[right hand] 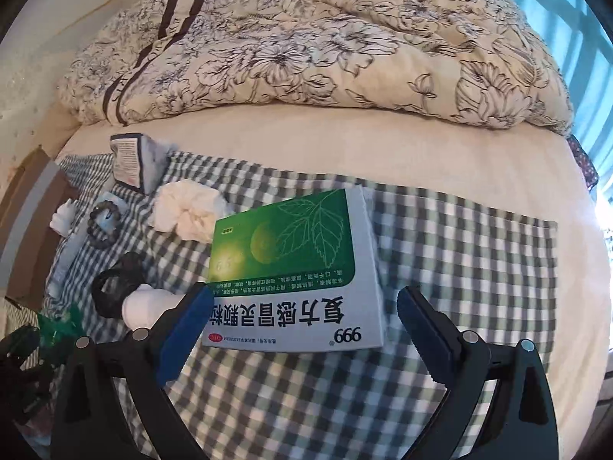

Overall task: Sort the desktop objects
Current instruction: 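Lift the green bag with the left tool while the right tool lifts the medicine box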

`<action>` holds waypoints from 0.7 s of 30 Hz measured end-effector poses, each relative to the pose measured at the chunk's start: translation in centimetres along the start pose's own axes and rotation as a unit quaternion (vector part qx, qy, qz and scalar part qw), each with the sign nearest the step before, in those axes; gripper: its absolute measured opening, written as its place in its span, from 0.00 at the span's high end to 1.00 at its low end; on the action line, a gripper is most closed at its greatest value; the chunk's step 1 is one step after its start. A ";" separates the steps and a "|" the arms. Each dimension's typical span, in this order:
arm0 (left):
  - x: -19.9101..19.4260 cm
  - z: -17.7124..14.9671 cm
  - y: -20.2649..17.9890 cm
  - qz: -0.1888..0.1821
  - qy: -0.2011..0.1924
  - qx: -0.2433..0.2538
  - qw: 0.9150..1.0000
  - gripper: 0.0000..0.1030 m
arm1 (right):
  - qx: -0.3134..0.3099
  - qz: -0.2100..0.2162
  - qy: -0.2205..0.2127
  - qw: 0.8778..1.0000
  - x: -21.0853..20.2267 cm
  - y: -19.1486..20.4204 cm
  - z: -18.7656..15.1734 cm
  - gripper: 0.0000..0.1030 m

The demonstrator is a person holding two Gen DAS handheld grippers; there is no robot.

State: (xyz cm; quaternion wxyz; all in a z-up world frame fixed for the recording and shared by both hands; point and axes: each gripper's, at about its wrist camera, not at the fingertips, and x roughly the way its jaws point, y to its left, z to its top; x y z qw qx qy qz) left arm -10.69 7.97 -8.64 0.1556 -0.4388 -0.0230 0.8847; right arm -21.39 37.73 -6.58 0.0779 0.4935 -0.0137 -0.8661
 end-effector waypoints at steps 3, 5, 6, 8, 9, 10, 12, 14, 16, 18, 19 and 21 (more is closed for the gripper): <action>0.0 -0.1 0.1 0.000 0.002 -0.003 1.000 0.66 | -0.012 -0.010 -0.005 1.000 0.0 1.0 -0.3 0.05; 0.1 -0.1 0.2 0.000 0.004 -0.005 1.000 0.66 | -0.009 -0.012 -0.010 1.000 -0.2 1.4 -0.5 0.05; 0.1 -0.2 0.3 0.001 0.004 -0.005 1.000 0.66 | -0.011 -0.016 -0.017 1.000 -0.5 1.8 -0.7 0.05; 0.1 -0.2 0.3 0.001 0.005 -0.007 1.000 0.66 | -0.019 -0.016 -0.033 0.999 -1.4 2.8 -0.9 0.05; 0.0 -0.2 0.4 0.002 0.004 -0.007 1.000 0.66 | -0.025 -0.012 -0.042 0.999 -1.9 3.4 -1.1 0.05; 0.0 -0.2 0.4 0.002 0.003 -0.008 1.000 0.66 | -0.029 -0.006 -0.052 0.998 -2.5 4.1 -1.3 0.05; -0.1 -0.2 0.5 0.002 0.003 -0.009 1.000 0.66 | -0.037 0.004 -0.067 0.997 -3.5 5.3 -1.5 0.05; -0.1 -0.2 0.5 0.002 0.003 -0.010 1.000 0.66 | -0.043 0.011 -0.081 0.996 -4.3 6.3 -1.7 0.05; -0.1 -0.3 0.6 0.002 0.003 -0.011 1.000 0.66 | -0.042 0.026 -0.093 0.994 -5.0 7.1 -1.8 0.05; -0.2 -0.4 0.7 0.002 0.004 -0.014 1.000 0.66 | -0.043 0.038 -0.098 0.994 -5.3 7.8 -2.0 0.05; -0.2 -0.4 0.7 0.002 0.005 -0.015 1.000 0.66 | -0.047 0.038 -0.098 0.993 -5.2 8.2 -2.1 0.05; -0.2 -0.5 0.8 0.002 0.007 -0.018 1.000 0.66 | -0.061 0.028 -0.100 0.993 -4.6 9.2 -2.0 0.04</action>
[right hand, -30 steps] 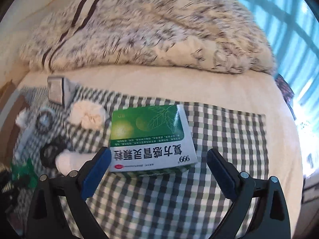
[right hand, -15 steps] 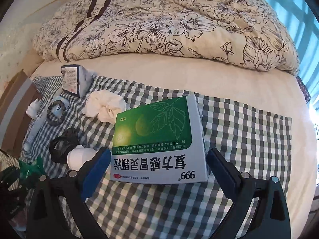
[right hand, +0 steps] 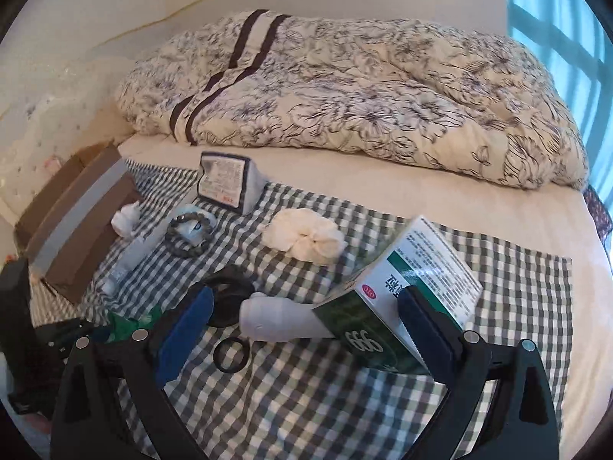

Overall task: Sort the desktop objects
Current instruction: 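Lift the green bag with the left tool while the right tool lifts the medicine box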

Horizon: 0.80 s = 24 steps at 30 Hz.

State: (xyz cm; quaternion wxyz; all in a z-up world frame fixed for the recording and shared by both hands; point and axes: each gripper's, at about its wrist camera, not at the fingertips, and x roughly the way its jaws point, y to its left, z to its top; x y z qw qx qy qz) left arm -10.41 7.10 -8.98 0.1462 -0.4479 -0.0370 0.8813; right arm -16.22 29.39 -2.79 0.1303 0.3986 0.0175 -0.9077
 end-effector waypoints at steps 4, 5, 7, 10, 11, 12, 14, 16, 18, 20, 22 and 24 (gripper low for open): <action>-0.4 -0.2 0.1 0.000 -0.001 -0.001 1.000 0.66 | 0.006 -0.017 -0.021 1.000 0.9 0.4 0.7 0.04; -0.5 -0.3 0.2 0.001 -0.002 -0.001 1.000 0.66 | 0.015 -0.023 -0.027 0.999 1.0 0.1 1.0 0.04; -0.7 -0.3 0.4 0.002 -0.003 -0.003 1.000 0.66 | 0.049 -0.036 -0.045 0.997 0.8 -0.9 1.5 0.05; -1.0 -0.3 0.9 0.004 -0.005 -0.008 1.000 0.66 | 0.145 -0.082 -0.081 0.983 -1.2 -3.4 1.6 0.05; -1.0 -0.3 1.1 0.004 -0.006 -0.011 1.000 0.66 | 0.186 -0.103 -0.092 0.973 -2.3 -4.6 1.2 0.05; -1.0 -0.3 1.2 0.004 -0.006 -0.014 1.000 0.66 | 0.220 -0.108 -0.098 0.965 -3.0 -5.8 0.7 0.05; -1.0 -0.3 1.3 0.003 -0.006 -0.016 1.000 0.66 | 0.290 -0.087 -0.087 0.949 -3.6 -8.4 -1.0 0.05; -0.9 -0.4 1.4 0.001 -0.004 -0.017 1.000 0.66 | 0.337 -0.058 -0.071 0.937 -3.3 -9.8 -2.9 0.05; -0.7 -0.6 1.3 -0.001 -0.001 -0.016 1.000 0.66 | 0.337 -0.062 -0.059 0.938 -2.8 -9.4 -4.0 0.05; -0.6 -0.8 1.2 0.000 0.003 -0.016 1.000 0.66 | 0.310 -0.086 -0.055 0.945 -2.3 -7.6 -4.3 0.05; -0.6 -0.9 1.2 0.001 0.004 -0.016 1.000 0.66 | 0.285 -0.119 -0.046 0.950 -1.2 -5.5 -4.0 0.05; -0.7 -0.9 1.3 0.001 0.003 -0.017 1.000 0.66 | 0.266 -0.149 -0.044 0.951 0.0 -3.6 -3.5 0.05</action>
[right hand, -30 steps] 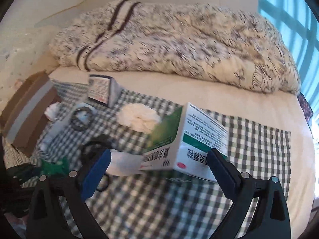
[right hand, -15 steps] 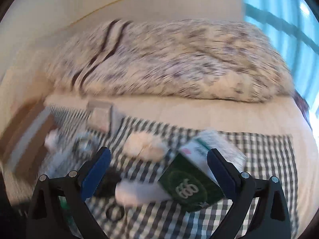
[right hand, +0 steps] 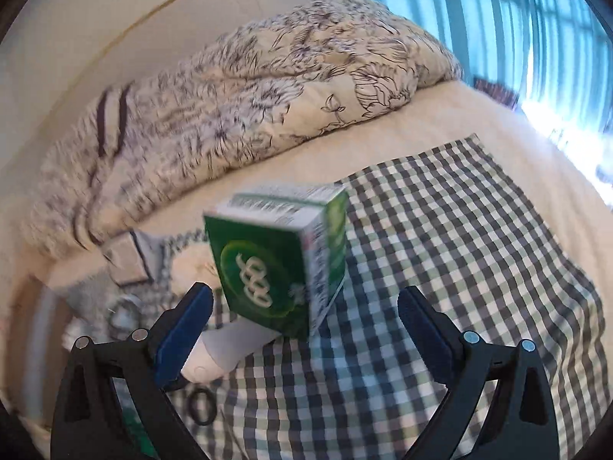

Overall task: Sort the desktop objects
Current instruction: 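Lift the green bag with the left tool while the right tool lifts the medicine box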

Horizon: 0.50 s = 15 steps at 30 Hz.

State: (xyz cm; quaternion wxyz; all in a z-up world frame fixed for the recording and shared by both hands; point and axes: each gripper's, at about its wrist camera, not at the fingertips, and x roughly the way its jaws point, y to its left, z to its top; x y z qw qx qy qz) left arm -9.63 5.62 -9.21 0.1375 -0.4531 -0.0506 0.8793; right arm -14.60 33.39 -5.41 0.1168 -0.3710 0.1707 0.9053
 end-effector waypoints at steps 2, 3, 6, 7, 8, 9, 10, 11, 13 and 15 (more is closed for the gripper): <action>-0.1 0.0 0.1 0.001 -0.003 -0.002 1.000 0.66 | -0.012 -0.021 -0.015 1.000 0.7 1.8 -0.3 0.05; -0.2 0.0 0.3 0.002 -0.004 -0.003 1.000 0.66 | -0.013 -0.030 -0.022 0.999 0.8 2.2 -0.5 0.05; -0.5 0.0 1.0 0.006 -0.007 -0.008 1.000 0.66 | -0.002 -0.065 -0.036 0.997 1.8 2.9 -0.7 0.05; -0.6 0.1 1.2 0.007 -0.008 -0.009 1.000 0.66 | 0.008 -0.072 -0.038 0.997 2.1 2.8 -0.6 0.05; -0.5 0.0 1.4 0.007 -0.008 -0.010 1.000 0.66 | 0.018 -0.077 -0.037 0.996 2.5 2.7 -0.5 0.05; -0.5 0.0 1.7 0.007 -0.008 -0.013 1.000 0.66 | 0.026 -0.078 -0.035 0.996 2.8 2.6 -0.5 0.05; -0.4 0.0 1.9 0.007 -0.007 -0.015 1.000 0.66 | 0.031 -0.075 -0.033 0.996 3.1 2.5 -0.3 0.05; -0.3 0.0 2.2 0.007 -0.006 -0.018 1.000 0.66 | 0.034 -0.075 -0.033 0.996 3.2 2.6 -0.2 0.05; -0.1 -0.1 2.7 0.007 -0.003 -0.024 1.000 0.66 | 0.033 -0.081 -0.038 0.995 3.5 2.9 0.0 0.05; 0.2 -0.2 3.2 0.006 -0.001 -0.030 1.000 0.66 | 0.030 -0.090 -0.043 0.994 3.8 3.3 0.3 0.05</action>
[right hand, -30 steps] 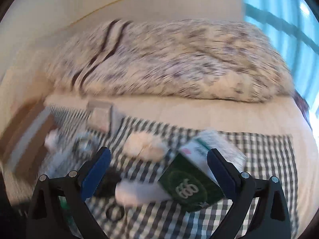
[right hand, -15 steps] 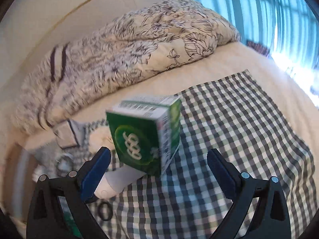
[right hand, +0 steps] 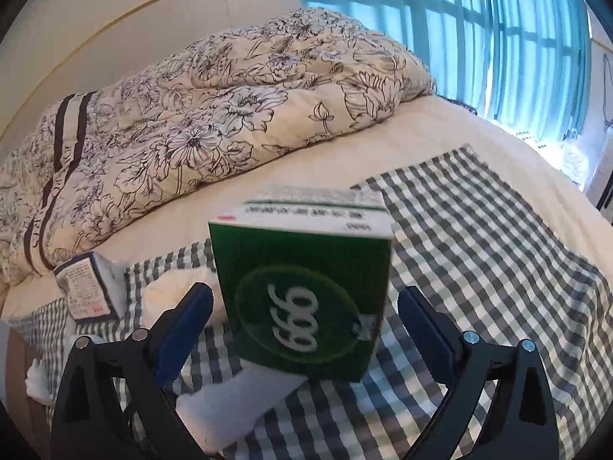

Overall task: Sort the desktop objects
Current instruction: 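Lift the green bag with the left tool while the right tool lifts the medicine box, then carry the green bag with the left tool while the right tool carries the medicine box over the cardboard box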

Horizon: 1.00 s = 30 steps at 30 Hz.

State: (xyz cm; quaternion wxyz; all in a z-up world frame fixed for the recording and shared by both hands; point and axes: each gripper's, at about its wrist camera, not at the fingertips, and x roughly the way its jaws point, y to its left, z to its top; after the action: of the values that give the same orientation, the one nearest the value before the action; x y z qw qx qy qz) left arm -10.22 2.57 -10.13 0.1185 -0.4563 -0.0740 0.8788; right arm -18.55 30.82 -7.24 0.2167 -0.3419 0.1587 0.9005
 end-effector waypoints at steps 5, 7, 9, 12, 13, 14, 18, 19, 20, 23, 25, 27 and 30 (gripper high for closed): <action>-0.2 0.0 1.0 0.002 -0.004 -0.010 1.000 0.66 | 0.001 -0.039 0.007 0.999 1.5 0.4 0.5 0.10; -0.4 0.0 1.2 0.002 -0.006 -0.013 1.000 0.66 | 0.007 -0.036 0.012 0.999 1.6 -0.1 0.7 0.22; -0.5 0.0 1.3 0.002 -0.008 -0.015 1.000 0.66 | 0.006 -0.029 0.015 0.999 1.2 -0.6 0.8 0.23; -1.0 0.1 1.2 0.003 -0.014 -0.016 1.000 0.66 | -0.005 -0.028 0.001 1.000 -0.3 -1.2 1.0 0.24; -1.2 0.1 1.1 0.003 -0.017 -0.015 1.000 0.66 | -0.010 -0.022 -0.004 1.000 -1.0 -1.4 1.0 0.24; -1.5 0.1 1.0 0.003 -0.020 -0.013 1.000 0.66 | -0.017 -0.013 -0.009 1.000 -1.9 -1.6 1.0 0.24; -3.1 0.5 0.4 0.001 -0.041 -0.006 0.999 0.66 | -0.050 0.022 -0.008 0.998 -5.1 -2.0 0.5 0.24; -3.5 0.5 0.3 0.000 -0.046 -0.004 0.999 0.66 | -0.058 0.034 -0.006 0.998 -5.9 -2.0 0.3 0.24; -4.0 0.6 0.1 -0.003 -0.052 -0.001 0.999 0.66 | -0.066 0.046 -0.004 0.997 -6.8 -2.0 0.0 0.24; -5.3 0.8 -0.3 -0.008 -0.064 0.003 0.998 0.66 | -0.099 0.083 -0.005 0.992 -9.6 -1.5 -1.2 0.24; -6.2 0.9 -0.5 -0.010 -0.071 0.004 0.997 0.66 | -0.127 0.104 -0.008 0.986 -11.6 -0.7 -2.3 0.24; -6.9 1.0 -0.7 -0.007 -0.073 0.004 0.997 0.66 | -0.148 0.123 -0.002 0.981 -13.1 0.0 -3.5 0.24; -8.0 0.9 -0.8 0.001 -0.078 0.005 0.997 0.66 | -0.172 0.152 0.017 0.973 -15.0 1.0 -5.3 0.24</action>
State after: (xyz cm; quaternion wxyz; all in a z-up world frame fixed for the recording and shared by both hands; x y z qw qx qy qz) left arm -6.45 1.11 -3.14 0.1138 -0.3863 -0.0778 0.9120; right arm -6.05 23.43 -0.65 0.0128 -0.3610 0.0553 0.9309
